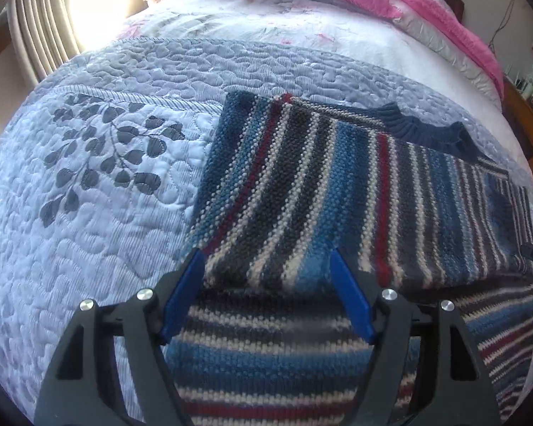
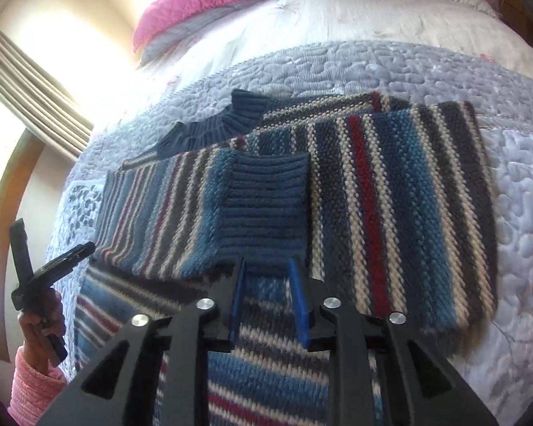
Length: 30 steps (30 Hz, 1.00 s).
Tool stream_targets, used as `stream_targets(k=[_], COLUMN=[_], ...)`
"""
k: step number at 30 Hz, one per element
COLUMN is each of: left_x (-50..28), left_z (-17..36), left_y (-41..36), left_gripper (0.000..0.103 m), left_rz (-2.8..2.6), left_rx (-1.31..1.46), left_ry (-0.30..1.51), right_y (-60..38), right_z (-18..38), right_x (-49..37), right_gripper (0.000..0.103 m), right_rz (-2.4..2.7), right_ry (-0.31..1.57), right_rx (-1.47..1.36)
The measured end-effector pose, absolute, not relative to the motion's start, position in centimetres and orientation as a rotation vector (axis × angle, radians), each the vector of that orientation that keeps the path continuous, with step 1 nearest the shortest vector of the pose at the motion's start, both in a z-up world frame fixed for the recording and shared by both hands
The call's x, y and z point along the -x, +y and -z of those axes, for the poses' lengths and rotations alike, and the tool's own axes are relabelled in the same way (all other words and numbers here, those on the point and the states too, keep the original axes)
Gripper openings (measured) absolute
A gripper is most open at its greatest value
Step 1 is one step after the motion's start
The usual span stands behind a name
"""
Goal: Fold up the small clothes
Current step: 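Grasp the ribbed hem with the left tool while the right tool grasps it too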
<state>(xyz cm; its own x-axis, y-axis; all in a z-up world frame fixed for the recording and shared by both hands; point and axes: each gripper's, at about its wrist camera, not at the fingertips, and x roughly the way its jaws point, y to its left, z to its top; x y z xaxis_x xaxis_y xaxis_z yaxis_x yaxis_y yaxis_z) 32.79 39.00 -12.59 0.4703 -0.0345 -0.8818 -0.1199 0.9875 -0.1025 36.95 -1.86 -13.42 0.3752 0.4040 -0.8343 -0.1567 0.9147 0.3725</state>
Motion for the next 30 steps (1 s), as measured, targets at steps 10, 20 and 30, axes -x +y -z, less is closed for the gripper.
stream_targets(k=[10, 20, 30], left_x=[-15.2, -5.5, -3.1], left_z=[12.6, 13.8, 14.5], left_y=[40.5, 41.7, 40.5], left_gripper=[0.083, 0.084, 0.087], left_rz=[-0.014, 0.016, 0.063], left_rx=[0.084, 0.160, 0.186], left_ry=[1.164, 1.222, 1.235], right_y=[-5.9, -8.1, -9.1], right_z=[14.6, 14.6, 15.2], right_x=[-19.8, -9.1, -4.4], right_gripper=[0.034, 0.036, 0.038], right_rz=[-0.352, -0.283, -0.273], right_ry=[1.183, 1.202, 1.214], right_rx=[-0.255, -0.244, -0.319])
